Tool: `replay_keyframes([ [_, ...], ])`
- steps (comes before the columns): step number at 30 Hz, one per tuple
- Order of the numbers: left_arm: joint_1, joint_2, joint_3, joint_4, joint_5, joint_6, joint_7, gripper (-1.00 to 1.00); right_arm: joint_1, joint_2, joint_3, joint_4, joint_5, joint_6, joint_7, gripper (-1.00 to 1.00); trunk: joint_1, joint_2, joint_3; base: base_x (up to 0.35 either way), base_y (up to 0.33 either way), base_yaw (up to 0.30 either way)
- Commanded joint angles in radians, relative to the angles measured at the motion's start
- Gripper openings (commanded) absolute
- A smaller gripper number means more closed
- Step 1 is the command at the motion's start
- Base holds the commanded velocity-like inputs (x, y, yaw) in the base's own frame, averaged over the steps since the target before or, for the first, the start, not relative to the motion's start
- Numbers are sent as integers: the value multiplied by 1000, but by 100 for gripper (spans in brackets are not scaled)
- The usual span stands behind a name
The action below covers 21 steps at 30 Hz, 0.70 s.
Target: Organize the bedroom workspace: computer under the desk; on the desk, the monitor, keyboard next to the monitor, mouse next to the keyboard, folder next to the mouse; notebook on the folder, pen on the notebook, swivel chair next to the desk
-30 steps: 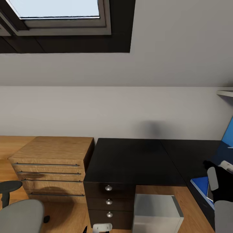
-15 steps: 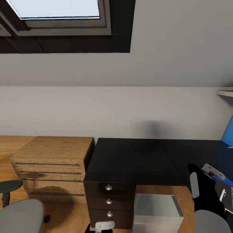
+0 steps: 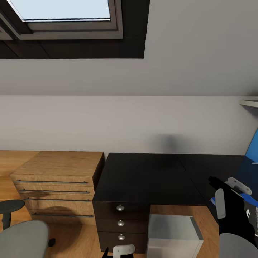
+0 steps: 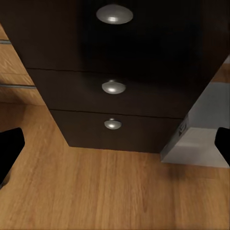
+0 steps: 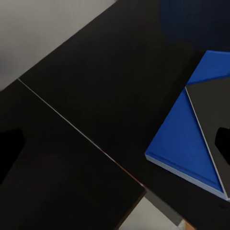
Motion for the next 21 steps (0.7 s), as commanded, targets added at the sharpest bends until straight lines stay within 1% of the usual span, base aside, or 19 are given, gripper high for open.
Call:
replay_keyframes([
  [1,-2,0,-4,-1,7,-6,4,100,-1,1,0,-7,-11,3,-1,100,0,-1,-1,0,0,0],
  [16,-2,0,-5,-7,7,-6,4,100,1,4,-2,-91,-12,2,83,100,0,-1,-1,0,0,-2],
  [21,-2,0,-4,-17,7,-6,5,100,1,4,-9,-99,-12,2,100,100,0,-1,-1,0,0,-151],
])
